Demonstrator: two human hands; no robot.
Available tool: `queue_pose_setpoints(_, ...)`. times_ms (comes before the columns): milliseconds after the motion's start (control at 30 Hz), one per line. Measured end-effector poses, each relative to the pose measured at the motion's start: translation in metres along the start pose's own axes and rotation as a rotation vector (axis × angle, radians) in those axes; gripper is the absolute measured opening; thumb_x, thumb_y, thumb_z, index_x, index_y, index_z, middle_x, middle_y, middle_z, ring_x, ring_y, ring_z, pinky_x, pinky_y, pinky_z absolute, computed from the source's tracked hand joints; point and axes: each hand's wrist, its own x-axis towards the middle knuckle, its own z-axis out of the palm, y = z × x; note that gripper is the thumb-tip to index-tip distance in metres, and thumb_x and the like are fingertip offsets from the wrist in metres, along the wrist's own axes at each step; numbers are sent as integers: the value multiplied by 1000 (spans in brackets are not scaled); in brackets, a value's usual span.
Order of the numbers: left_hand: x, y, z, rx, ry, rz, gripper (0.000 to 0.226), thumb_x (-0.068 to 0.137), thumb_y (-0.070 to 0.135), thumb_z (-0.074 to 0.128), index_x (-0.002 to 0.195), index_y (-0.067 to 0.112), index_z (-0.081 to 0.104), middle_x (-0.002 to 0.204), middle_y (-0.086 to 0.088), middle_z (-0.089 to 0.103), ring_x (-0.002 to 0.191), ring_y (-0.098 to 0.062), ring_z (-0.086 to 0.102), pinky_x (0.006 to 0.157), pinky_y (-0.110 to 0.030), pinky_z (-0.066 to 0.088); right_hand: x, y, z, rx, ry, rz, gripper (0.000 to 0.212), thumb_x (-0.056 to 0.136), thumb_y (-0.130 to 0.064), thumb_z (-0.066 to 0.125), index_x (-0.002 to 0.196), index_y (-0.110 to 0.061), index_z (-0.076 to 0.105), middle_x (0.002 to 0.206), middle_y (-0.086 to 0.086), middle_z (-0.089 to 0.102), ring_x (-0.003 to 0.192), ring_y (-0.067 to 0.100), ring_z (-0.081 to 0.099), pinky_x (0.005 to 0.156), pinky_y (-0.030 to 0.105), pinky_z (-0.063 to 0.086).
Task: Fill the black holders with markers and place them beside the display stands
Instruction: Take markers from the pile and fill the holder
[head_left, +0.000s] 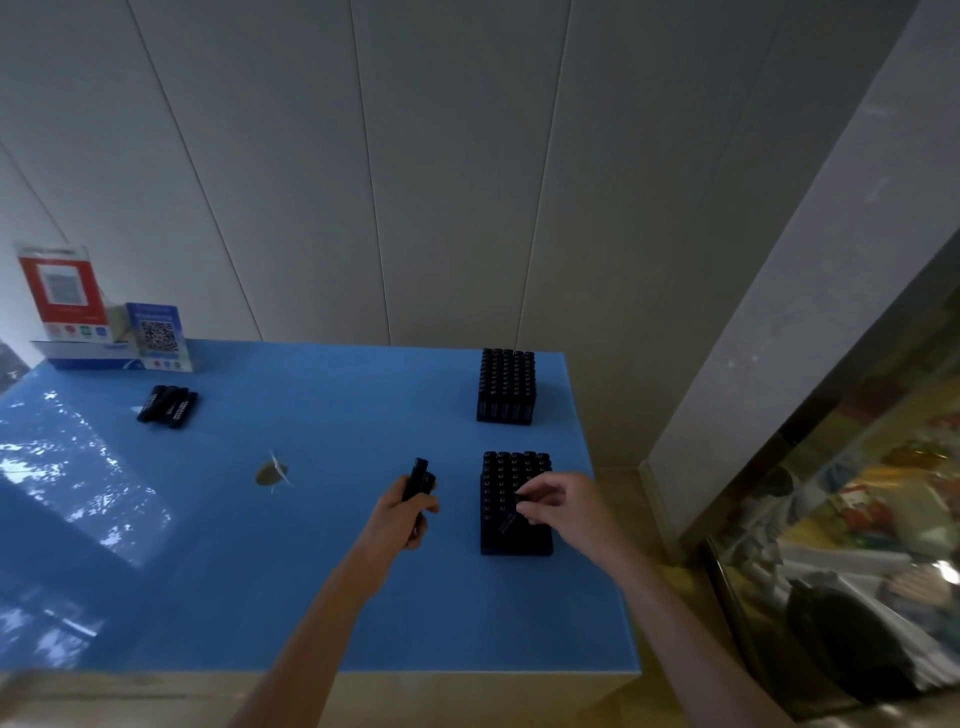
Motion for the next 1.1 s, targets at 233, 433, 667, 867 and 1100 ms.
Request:
queue_pose_setpoints(233, -5, -3, -3, -62, 6, -11, 20, 102, 12, 52, 122, 8, 55, 99, -10, 69, 77, -18, 64, 58, -27, 49, 1, 26, 3, -326, 55, -88, 18, 87, -12, 73, 104, -18, 73, 94, -10, 67, 84, -1, 63, 74, 6, 47)
queue_pose_setpoints(433, -14, -5, -1, -73, -53, 39, 21, 102, 22, 55, 123, 17, 54, 105, -7, 76, 84, -31, 74, 58, -30, 56, 2, 37, 14, -424, 62, -166, 19, 86, -11, 74, 104, -16, 74, 92, -8, 64, 82, 1, 63, 76, 8, 48)
queue_pose_setpoints(667, -15, -11, -3, -40, -47, 52, 24, 101, 18, 56, 124, 10, 55, 100, -13, 76, 82, -29, 74, 60, -29, 55, 3, 43, 22, -453, 66, -196, 14, 86, -10, 74, 99, -14, 72, 90, -5, 64, 79, 4, 63, 75, 15, 52)
queue_pose_setpoints(867, -14, -15, -6, -84, -79, 41, 27, 102, 19, 53, 123, 3, 55, 102, -16, 75, 88, -35, 74, 64, -31, 57, 0, 49, 27, -471, 105, -213, 15, 88, -12, 72, 103, -15, 72, 93, -7, 62, 79, 6, 63, 76, 18, 53)
queue_pose_setpoints(1100, -17, -16, 2, 63, -92, 66, 24, 104, 27, 51, 119, 10, 59, 97, -13, 74, 51, -12, 45, 47, -23, 38, 0, 37, 22, -474, 138, -215, 12, 89, -20, 72, 101, -19, 71, 92, -11, 64, 76, 0, 63, 73, 21, 55)
